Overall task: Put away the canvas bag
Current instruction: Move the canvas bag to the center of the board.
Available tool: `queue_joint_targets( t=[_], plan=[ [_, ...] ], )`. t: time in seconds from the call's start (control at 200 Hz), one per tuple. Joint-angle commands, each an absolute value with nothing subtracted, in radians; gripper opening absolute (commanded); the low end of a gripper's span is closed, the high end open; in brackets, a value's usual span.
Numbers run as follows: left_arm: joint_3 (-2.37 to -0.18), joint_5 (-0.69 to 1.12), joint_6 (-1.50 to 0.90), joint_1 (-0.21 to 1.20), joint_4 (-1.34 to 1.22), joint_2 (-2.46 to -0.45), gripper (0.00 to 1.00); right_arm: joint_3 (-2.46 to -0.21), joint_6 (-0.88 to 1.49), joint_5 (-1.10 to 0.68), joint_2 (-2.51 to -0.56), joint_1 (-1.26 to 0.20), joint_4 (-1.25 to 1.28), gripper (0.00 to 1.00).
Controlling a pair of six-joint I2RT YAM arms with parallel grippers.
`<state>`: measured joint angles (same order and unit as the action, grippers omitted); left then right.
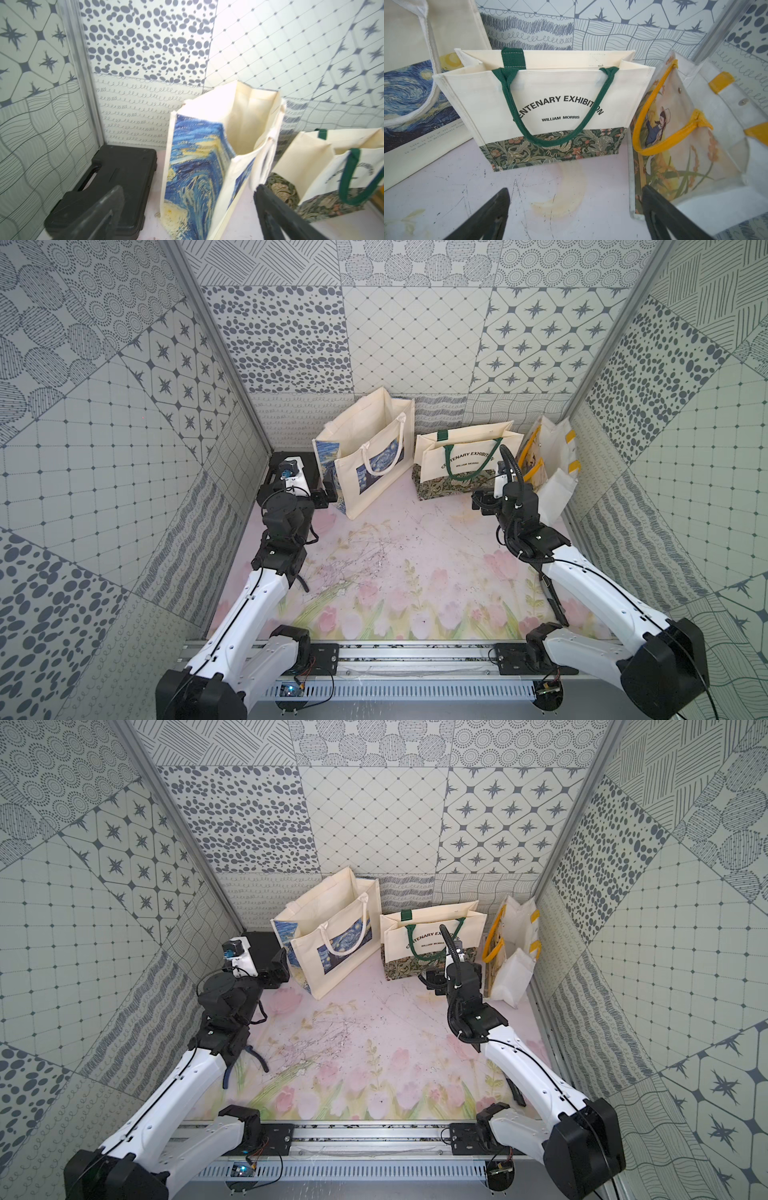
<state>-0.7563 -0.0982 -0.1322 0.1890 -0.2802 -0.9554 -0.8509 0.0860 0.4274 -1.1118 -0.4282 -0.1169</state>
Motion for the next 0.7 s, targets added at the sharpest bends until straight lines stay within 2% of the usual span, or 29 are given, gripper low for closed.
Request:
queue_joint_targets(
  t=[0.0, 0.105, 0.165, 0.255, 0.365, 0.505, 0.695],
  plan=[
    [-0.899, 0.2, -0.239, 0.159, 0.073, -1.01, 1.0, -0.847, 0.21, 0.358, -1.068, -0.434, -0.279, 0.99],
    [-0.951, 0.49, -0.237, 0.066, 0.074, -1.103, 0.99, -0.851, 0.251, 0.228, -1.038, -0.438, -0.318, 0.99],
    [-0.984, 0.585, -0.244, 0.017, 0.081, -1.148, 1.0, -0.849, 0.253, 0.178, -1.021, -0.449, -0.327, 0.99],
    [-1.019, 0.663, -0.252, -0.058, 0.071, -1.182, 1.0, -0.828, 0.241, 0.167, -1.001, -0.465, -0.334, 0.99],
    [-1.048, 0.663, -0.305, -0.124, 0.031, -1.212, 0.99, -0.799, 0.238, 0.165, -1.003, -0.466, -0.335, 0.99],
    [-1.018, 0.771, -0.496, -0.221, -0.181, -1.286, 0.89, -0.781, 0.261, 0.157, -1.028, -0.466, -0.315, 0.99],
    [-1.078, 1.035, -0.654, -0.288, -0.472, -1.496, 0.8, -0.779, 0.26, 0.133, -1.089, -0.466, -0.278, 0.99]
  ],
)
